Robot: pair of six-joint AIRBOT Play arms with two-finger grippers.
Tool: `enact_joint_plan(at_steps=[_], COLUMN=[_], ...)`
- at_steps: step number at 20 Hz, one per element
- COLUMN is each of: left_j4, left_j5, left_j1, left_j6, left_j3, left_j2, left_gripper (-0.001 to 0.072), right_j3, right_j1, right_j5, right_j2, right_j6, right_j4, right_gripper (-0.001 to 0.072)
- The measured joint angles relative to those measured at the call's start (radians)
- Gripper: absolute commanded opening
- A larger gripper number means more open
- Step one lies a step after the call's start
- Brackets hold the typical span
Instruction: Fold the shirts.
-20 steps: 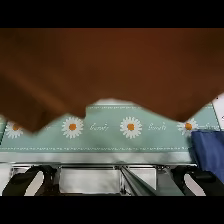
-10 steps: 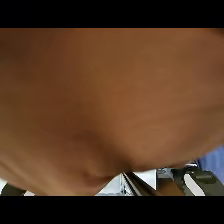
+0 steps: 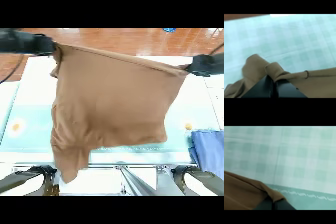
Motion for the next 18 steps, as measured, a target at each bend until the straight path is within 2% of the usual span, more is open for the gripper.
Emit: enact_joint_plan(at_steps=[6,7,8,9,10,14,18], left_j4=[-0.149,-0.169,-0.183,-0.201,-0.211,-0.167,-0.039], left_j5=[-0.021,-0.026,-0.034,-0.04,-0.045,-0.179,-0.432], left_j1=[-0.002,-0.002,-0.001,-0.001,0.0,0.053,0.201], left_j6=[-0.059,-0.07,-0.08,-0.09,-0.1,-0.12,-0.144], left_j3=[0.275,0.309,0.331,0.35,0.362,0.435,0.44], left_j2=[-0.457,-0.508,-0.547,-0.577,-0.599,-0.629,-0.578], left_gripper=[0.0025,0.0068,0.0282,0.0505,0.0512,0.0511,0.0511], right_j3=[0.153,0.181,0.204,0.222,0.234,0.259,0.229], right_j1=[-0.101,-0.107,-0.111,-0.115,-0.119,-0.182,-0.318], right_j5=[-0.105,-0.118,-0.135,-0.149,-0.163,-0.152,0.018], right_j2=[-0.398,-0.453,-0.497,-0.539,-0.567,-0.6,-0.524], right_j6=[-0.004,-0.004,-0.003,0.002,0.01,0.023,0.009], right_j4=[0.111,0.134,0.158,0.182,0.202,0.25,0.141], right_gripper=[0.0025,0.0032,0.0147,0.0354,0.0417,0.0415,0.0408])
